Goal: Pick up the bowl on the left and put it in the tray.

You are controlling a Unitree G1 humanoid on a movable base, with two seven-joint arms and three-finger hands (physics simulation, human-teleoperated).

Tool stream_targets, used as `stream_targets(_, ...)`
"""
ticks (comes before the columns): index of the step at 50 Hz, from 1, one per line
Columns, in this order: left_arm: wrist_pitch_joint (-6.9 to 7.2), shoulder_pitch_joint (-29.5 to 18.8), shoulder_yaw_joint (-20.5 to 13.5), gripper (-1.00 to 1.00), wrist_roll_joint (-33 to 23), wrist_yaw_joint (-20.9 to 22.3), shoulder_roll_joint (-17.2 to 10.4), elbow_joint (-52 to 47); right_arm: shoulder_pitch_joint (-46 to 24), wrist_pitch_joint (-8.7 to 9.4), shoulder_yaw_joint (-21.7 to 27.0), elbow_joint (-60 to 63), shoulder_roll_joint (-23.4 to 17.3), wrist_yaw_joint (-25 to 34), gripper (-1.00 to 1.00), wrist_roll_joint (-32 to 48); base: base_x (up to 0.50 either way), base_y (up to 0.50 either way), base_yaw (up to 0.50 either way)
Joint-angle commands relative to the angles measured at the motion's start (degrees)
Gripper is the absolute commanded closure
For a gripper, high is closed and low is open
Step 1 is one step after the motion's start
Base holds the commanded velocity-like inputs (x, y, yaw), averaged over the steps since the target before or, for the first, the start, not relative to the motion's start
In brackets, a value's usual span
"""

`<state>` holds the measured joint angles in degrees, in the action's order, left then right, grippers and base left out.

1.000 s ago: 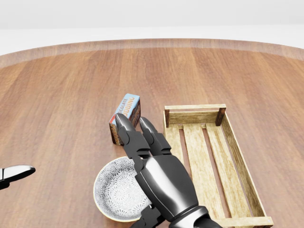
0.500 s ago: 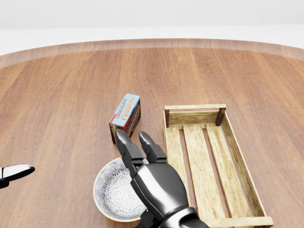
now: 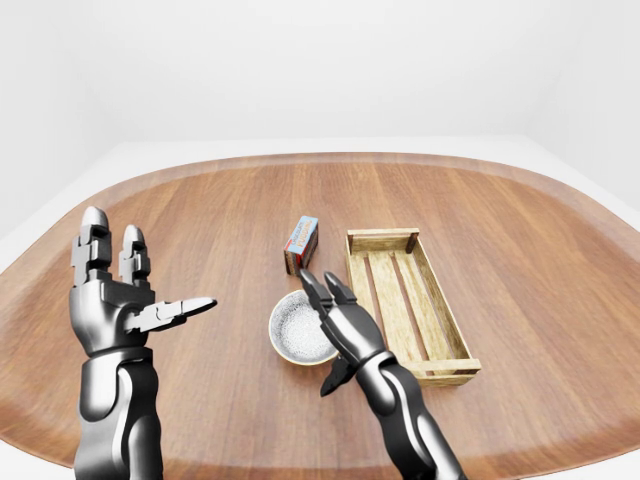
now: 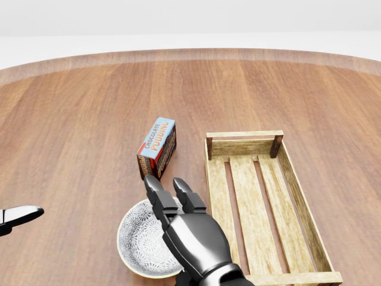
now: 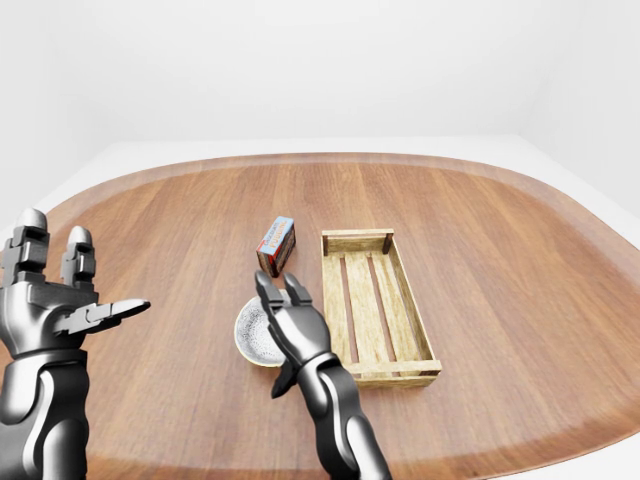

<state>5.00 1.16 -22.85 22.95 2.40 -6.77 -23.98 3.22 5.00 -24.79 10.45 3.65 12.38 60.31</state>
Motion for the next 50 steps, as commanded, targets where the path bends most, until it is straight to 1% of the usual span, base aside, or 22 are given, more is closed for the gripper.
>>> stream_targets(1,0.0,-0.14,0.09,-1.0,-0.05,-0.09,-0.03,0.21,-1.17,0.0,1.37,-4.85,0.09,-0.97,-1.0,-0.98,0.0,0.0,0.0)
stream_targets(6,0.0,-0.01,0.26,-1.0,-0.24,0.0,0.08,0.33,-2.48,0.0,2.79,-7.76,0.26,-1.48,-1.0,-1.82,0.0,0.0,0.0)
stream_targets(14,0.0,0.22,0.25,-1.0,-0.3,-0.02,0.21,-0.12,-3.41,0.0,3.66,-10.91,0.53,-1.35,-1.0,-1.11,0.0,0.0,0.0)
stream_targets(23,0.0,-0.05,0.2,-1.0,-0.21,-0.12,0.1,0.13,-4.46,0.0,3.69,-13.0,1.07,-0.35,-1.0,0.52,0.0,0.0,0.0)
stream_targets(33,0.0,-0.06,0.28,-1.0,-0.22,-0.17,0.06,0.16,-6.39,0.0,3.68,-15.35,1.94,1.49,-1.0,4.05,0.0,0.0,0.0)
stream_targets(42,0.0,-0.14,0.43,-1.0,-0.57,-0.16,0.04,0.6,-7.66,0.0,3.01,-18.48,3.39,1.48,-1.0,6.77,0.0,0.0,0.0)
stream_targets(50,0.0,-0.17,0.25,-1.0,-0.25,-0.16,-0.05,0.47,-8.17,0.0,3.07,-20.32,4.06,0.81,-1.0,6.94,0.0,0.0,0.0)
